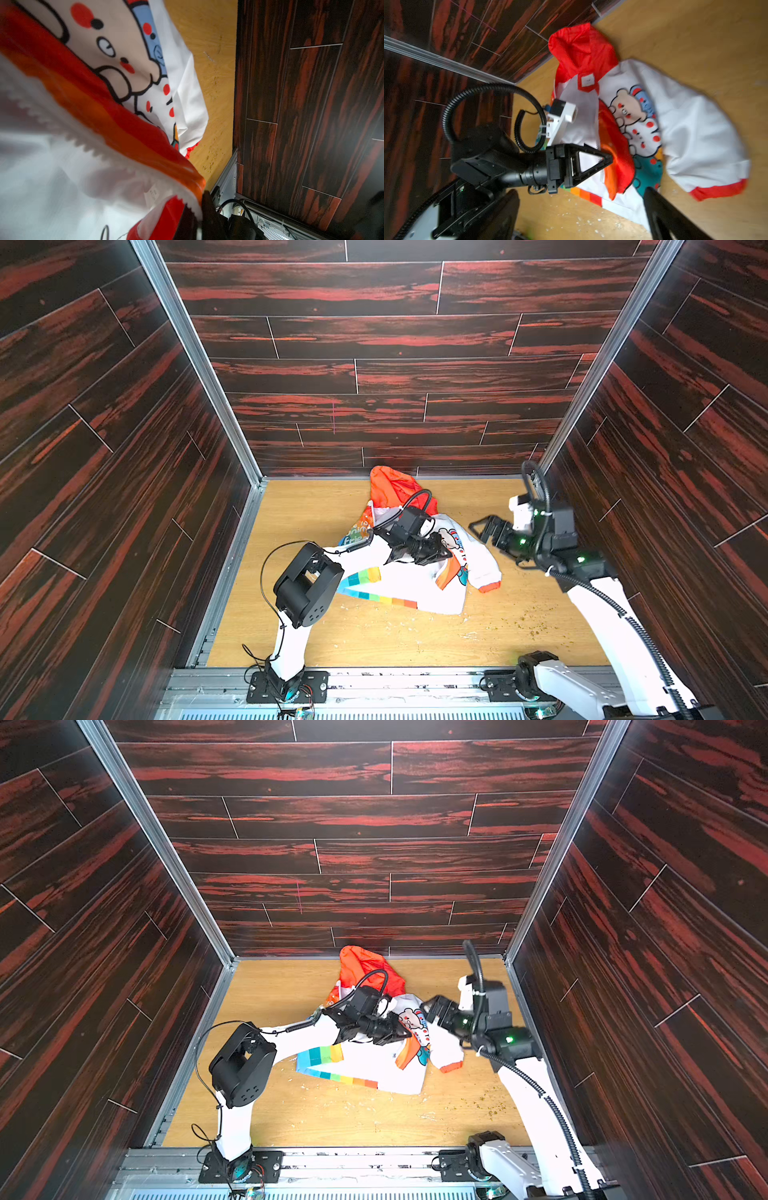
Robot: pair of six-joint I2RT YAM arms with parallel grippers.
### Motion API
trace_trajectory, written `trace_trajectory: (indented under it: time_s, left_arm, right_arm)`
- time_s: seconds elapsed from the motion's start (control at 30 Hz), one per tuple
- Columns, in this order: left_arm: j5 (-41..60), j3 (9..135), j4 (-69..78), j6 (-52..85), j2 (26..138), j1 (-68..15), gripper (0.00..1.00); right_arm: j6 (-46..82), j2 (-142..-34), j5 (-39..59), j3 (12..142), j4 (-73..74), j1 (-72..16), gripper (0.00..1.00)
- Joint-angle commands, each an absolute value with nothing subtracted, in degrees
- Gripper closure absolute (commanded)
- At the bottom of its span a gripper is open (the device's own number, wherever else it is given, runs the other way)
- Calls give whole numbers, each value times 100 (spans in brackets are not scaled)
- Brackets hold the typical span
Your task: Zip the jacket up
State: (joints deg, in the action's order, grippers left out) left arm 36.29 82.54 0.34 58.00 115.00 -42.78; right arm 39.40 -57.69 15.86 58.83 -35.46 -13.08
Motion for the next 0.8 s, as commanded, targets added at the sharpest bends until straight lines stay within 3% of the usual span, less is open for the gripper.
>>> trace_trajectory:
  time_s: [0.0, 0.07, 0.17, 0.53, 0.77]
  left_arm:
    - [3530, 8689, -408, 5686, 11231, -4289, 98]
    - [3448, 8959, -591, 5686, 11267, -4289, 99]
    - [3301, 9435, -998, 5724, 11405, -4289, 100]
    - [3101, 9980, -1207, 7257, 11481, -4234, 100]
    - [3154, 9754, -467, 8328, 11295, -4220, 100]
  right_arm:
    - [4700, -5417, 2482, 5256, -2795, -1302, 27]
    - [5011, -5212, 2567, 4909, -2489, -1317, 38]
    - [5410, -4915, 2646, 4419, -2004, -1388, 42]
    - [6565, -4723, 2355, 3446, -556, -2162, 17]
    - [6666, -5326, 1862, 3315, 379, -3134, 13]
